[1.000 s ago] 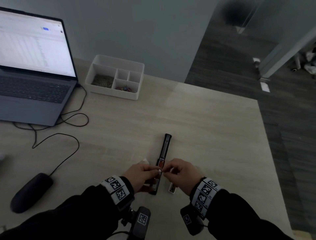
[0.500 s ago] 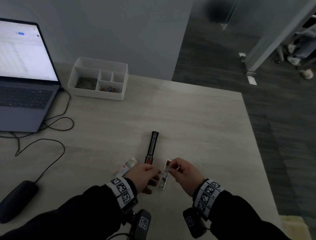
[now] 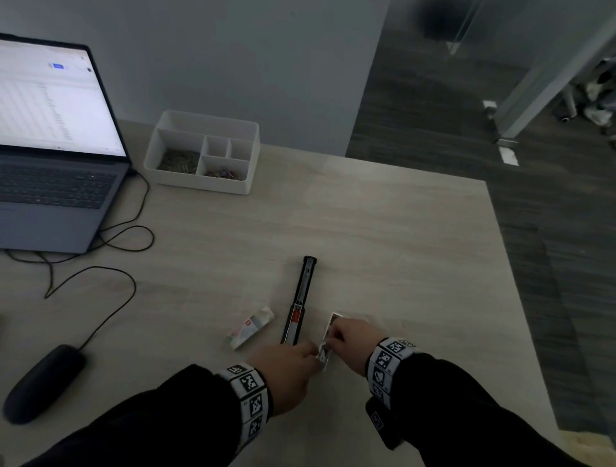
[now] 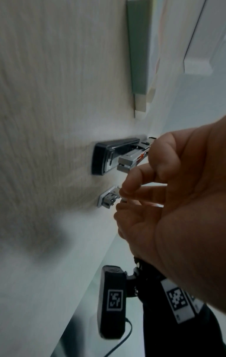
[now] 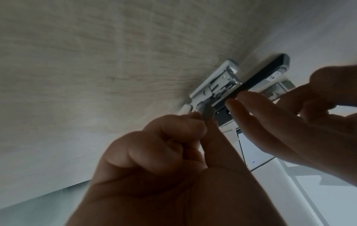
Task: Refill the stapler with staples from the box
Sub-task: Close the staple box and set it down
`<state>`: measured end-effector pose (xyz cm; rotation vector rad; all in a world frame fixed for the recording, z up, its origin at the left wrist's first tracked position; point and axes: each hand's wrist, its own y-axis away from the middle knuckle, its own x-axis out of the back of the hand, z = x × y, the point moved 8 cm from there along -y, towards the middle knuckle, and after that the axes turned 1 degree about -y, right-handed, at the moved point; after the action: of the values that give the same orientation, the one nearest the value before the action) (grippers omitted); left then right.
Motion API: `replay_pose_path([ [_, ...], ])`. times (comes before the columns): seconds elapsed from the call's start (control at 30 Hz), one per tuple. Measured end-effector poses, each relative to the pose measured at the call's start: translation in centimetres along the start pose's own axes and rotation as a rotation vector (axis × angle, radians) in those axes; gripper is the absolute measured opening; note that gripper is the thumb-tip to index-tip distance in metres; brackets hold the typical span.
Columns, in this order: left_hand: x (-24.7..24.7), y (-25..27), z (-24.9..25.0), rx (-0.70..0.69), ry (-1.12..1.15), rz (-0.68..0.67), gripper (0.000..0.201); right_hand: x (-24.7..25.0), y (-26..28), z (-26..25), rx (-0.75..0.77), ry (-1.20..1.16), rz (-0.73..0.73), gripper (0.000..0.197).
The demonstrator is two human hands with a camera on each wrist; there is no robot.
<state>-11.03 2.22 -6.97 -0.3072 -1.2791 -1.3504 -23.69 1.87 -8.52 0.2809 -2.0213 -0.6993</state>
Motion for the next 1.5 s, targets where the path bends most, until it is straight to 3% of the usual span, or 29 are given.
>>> replay_pose_path([
  [0.6, -1.1, -0.8, 0.6, -0.006, -0.121, -0.116, 0.048, 0.3, -1.0, -0.9, -0.103, 0.210, -0.157, 0.021],
  [0.8, -0.7, -0.6, 0.8, 0.001, -0.133, -0.124, 0.051, 0.2, -1.5, -0.8, -0.164, 0.225, -0.141, 0.025],
  [1.1, -0.6, -0.4, 0.9, -0.007, -0.119, -0.051, 0.049, 0.2, -0.8, -0.5, -0.067, 0.170, -0.022, 0.024],
  [1.5, -0.5, 0.2, 1.0, -0.011, -0.101, -0.018, 0.049, -0.8, 0.4, 0.0, 0.000, 0.082, -0.055, 0.022],
])
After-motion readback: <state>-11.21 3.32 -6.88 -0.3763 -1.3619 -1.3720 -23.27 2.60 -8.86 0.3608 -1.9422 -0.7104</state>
